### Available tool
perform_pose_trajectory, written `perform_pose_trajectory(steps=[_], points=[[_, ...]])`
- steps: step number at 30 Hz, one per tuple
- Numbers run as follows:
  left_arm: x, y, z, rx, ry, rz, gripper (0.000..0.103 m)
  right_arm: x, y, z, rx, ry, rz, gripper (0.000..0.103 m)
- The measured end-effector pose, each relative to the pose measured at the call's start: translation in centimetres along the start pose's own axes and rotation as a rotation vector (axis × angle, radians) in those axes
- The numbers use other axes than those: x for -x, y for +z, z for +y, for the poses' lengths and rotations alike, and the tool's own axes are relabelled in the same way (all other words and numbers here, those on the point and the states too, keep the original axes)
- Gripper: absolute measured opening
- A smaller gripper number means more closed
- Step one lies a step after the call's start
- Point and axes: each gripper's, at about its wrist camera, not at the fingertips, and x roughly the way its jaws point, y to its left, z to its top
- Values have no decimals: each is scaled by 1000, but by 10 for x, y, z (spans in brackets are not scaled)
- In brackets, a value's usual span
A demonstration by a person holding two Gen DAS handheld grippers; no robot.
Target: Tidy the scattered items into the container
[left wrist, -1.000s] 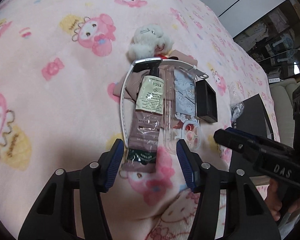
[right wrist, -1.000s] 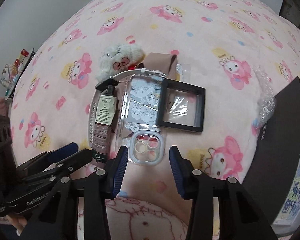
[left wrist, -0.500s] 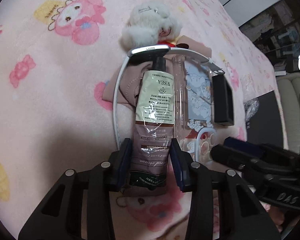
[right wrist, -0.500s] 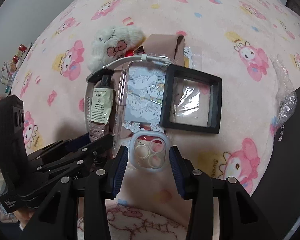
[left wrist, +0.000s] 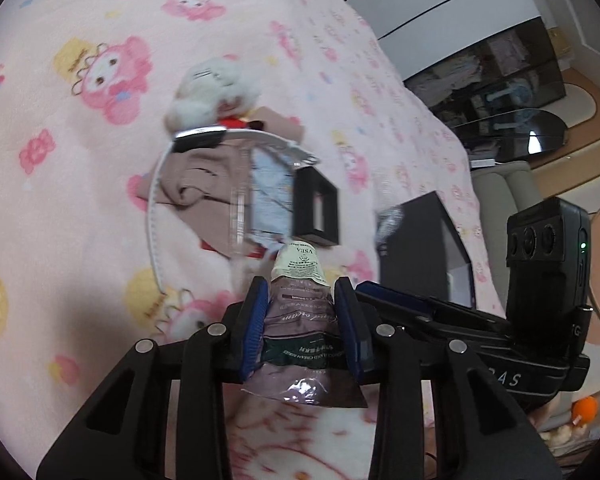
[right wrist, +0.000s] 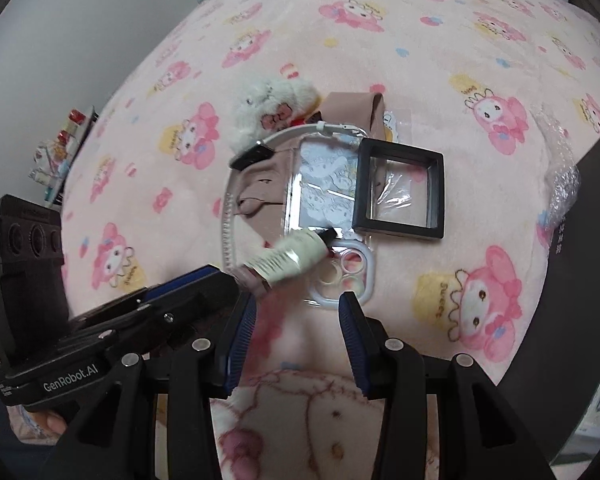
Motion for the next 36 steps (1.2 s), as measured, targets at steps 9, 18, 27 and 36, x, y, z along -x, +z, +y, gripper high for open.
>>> perform_pose_trajectory(steps=[9,18,27,36], points=[[5,-2,-51,-88,-6,1,0,40,-23,-22,-75,44,-79,41],[-14,-21,-5,-7,271,86,21,32,-40,-43,-122,5,-35,41],[0,-44,42,118,284,88,39,-28,-16,-45,-102,-82,83,45],[-19,-40,52,135,217,126,44,-74,2,-62,-168,-92,153,60]])
